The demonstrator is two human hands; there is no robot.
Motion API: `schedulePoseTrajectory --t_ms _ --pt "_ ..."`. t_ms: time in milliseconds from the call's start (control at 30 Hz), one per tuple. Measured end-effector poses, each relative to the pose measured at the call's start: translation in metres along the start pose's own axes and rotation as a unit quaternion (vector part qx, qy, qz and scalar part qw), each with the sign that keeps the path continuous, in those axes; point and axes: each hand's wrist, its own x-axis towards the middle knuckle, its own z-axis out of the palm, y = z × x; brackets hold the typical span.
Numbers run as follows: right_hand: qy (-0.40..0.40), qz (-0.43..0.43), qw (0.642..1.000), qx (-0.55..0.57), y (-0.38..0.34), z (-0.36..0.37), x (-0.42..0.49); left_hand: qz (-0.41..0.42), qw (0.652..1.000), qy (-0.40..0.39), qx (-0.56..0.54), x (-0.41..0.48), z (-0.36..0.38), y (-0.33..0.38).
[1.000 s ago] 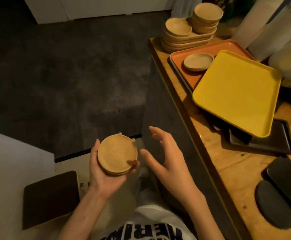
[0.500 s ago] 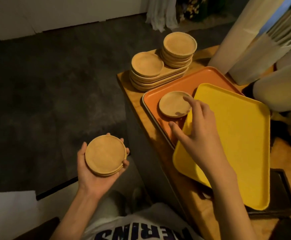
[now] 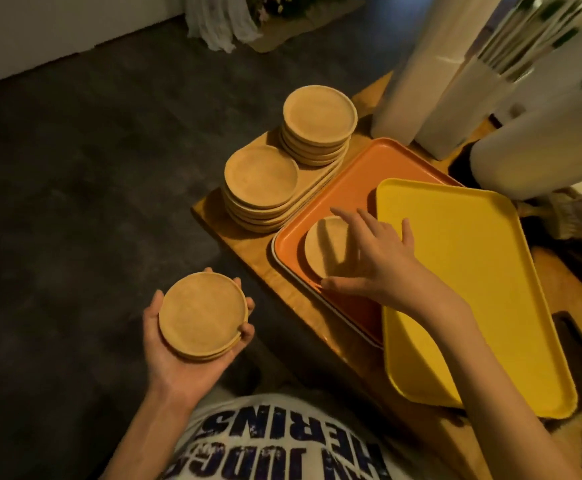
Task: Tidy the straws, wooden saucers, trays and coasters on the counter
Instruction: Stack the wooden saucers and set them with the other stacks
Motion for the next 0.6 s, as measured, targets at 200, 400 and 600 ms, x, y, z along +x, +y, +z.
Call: schedulePoseTrajectory --t_ms 200,400,600 --pt "0.027 0.027 0.999 -0.008 -0.009 0.013 0.004 -0.059 0.998 0.011 0.028 0.014 -0.004 0.033" --pt "0.086 0.056 0.992 0.075 -0.034 0.006 -0.013 -0.111 0.992 0.008 0.054 0.024 -0.007 0.059" --pt "0.112 -0.020 0.968 0.222 -0.089 0.014 -0.040 -0.133 0.989 -0.002 0.069 0.022 -0.011 0.073"
